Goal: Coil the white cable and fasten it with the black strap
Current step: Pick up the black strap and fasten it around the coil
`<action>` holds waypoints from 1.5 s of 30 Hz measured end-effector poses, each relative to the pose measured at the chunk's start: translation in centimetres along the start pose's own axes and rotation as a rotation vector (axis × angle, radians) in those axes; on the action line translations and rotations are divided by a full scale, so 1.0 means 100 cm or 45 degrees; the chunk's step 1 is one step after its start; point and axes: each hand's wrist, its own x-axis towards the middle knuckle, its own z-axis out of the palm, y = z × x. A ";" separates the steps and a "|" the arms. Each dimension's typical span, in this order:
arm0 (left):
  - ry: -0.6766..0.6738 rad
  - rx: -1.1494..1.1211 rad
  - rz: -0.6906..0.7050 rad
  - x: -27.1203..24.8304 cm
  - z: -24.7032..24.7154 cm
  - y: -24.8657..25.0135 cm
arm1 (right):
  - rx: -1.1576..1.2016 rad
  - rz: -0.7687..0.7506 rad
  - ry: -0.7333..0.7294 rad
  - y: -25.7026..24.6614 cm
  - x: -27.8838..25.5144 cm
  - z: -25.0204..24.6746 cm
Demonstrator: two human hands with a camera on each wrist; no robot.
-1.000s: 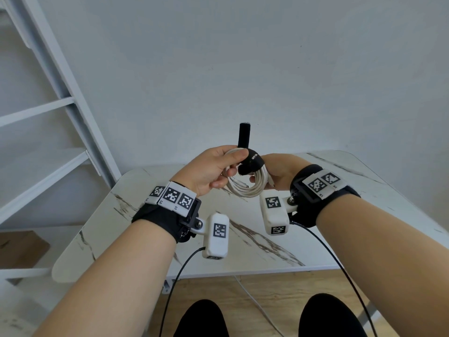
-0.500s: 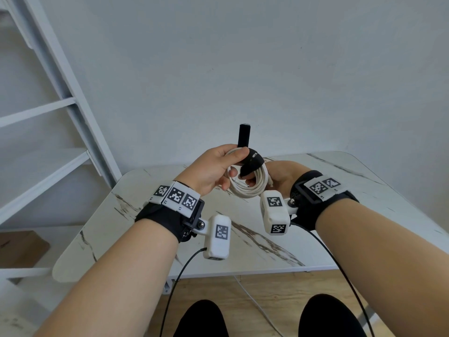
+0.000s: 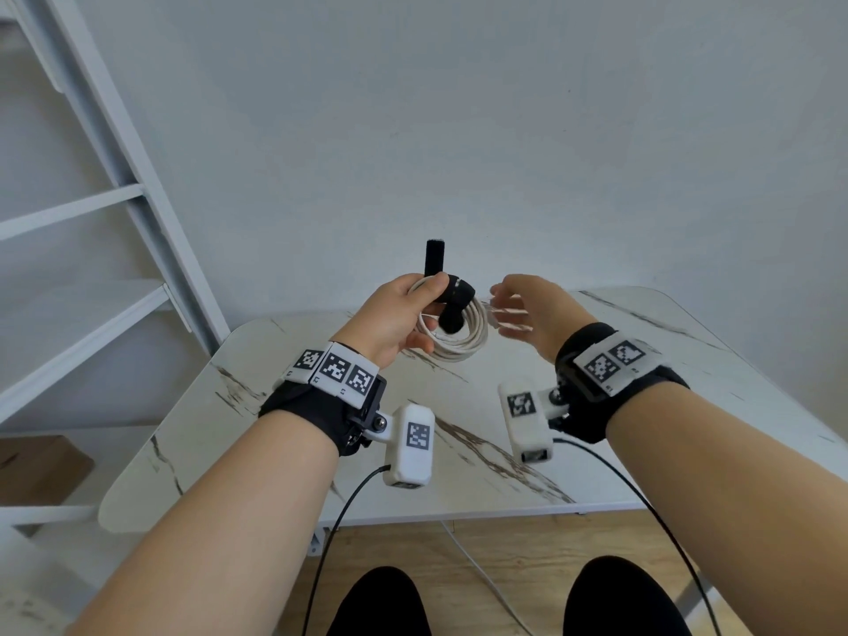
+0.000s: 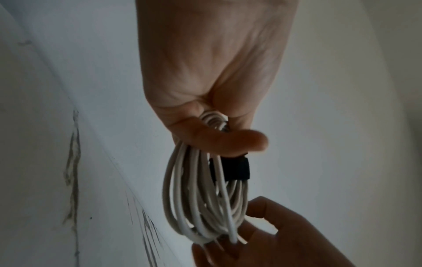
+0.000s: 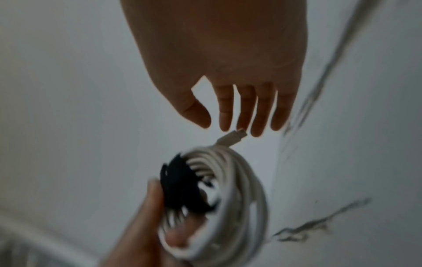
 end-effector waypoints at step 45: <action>0.201 0.058 0.068 0.002 -0.010 -0.008 | 0.142 -0.245 -0.486 -0.014 -0.017 0.013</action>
